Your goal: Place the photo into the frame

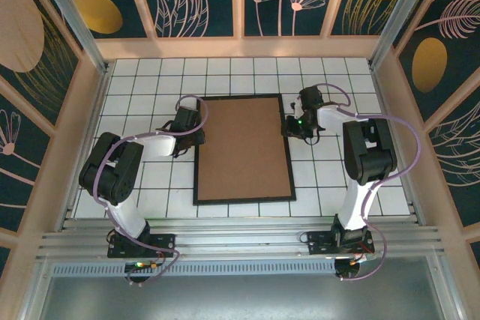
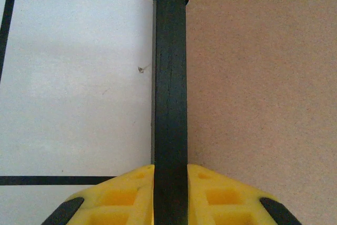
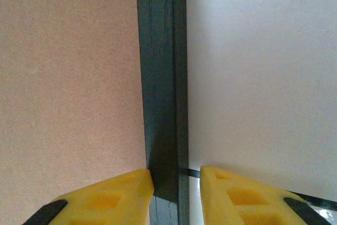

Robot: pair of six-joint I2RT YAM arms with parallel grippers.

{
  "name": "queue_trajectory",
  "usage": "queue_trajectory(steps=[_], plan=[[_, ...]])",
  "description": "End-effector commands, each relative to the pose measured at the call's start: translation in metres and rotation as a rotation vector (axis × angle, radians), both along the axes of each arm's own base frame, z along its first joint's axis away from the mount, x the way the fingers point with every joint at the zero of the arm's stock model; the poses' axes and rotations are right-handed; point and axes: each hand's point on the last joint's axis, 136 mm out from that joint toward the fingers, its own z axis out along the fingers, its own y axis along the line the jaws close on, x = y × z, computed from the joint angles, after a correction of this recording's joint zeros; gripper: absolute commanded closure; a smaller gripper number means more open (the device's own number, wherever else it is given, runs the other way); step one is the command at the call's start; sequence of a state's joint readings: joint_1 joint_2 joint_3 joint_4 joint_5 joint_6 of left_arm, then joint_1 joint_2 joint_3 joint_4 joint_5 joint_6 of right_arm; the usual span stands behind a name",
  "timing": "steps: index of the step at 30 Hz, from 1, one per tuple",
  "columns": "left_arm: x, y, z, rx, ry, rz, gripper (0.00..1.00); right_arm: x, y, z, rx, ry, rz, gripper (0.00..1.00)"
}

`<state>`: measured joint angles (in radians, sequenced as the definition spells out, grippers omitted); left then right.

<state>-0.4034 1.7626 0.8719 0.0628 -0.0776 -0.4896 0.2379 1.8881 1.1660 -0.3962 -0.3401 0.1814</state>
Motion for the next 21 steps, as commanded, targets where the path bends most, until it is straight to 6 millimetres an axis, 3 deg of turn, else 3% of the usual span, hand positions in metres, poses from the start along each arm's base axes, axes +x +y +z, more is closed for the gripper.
queue_trajectory(steps=[1, 11, 21], plan=[[0.006, -0.017, 0.015, -0.06, -0.026, -0.059, 0.79, -0.011, 0.019, -0.019, 0.003, 0.044, 0.056, 0.66], [0.005, -0.023, 0.016, -0.085, -0.026, -0.083, 0.79, -0.021, 0.026, -0.034, -0.098, 0.066, 0.074, 0.56], [0.005, -0.024, 0.016, -0.088, -0.025, -0.085, 0.79, -0.027, 0.015, -0.049, -0.31, 0.075, 0.087, 0.53]])
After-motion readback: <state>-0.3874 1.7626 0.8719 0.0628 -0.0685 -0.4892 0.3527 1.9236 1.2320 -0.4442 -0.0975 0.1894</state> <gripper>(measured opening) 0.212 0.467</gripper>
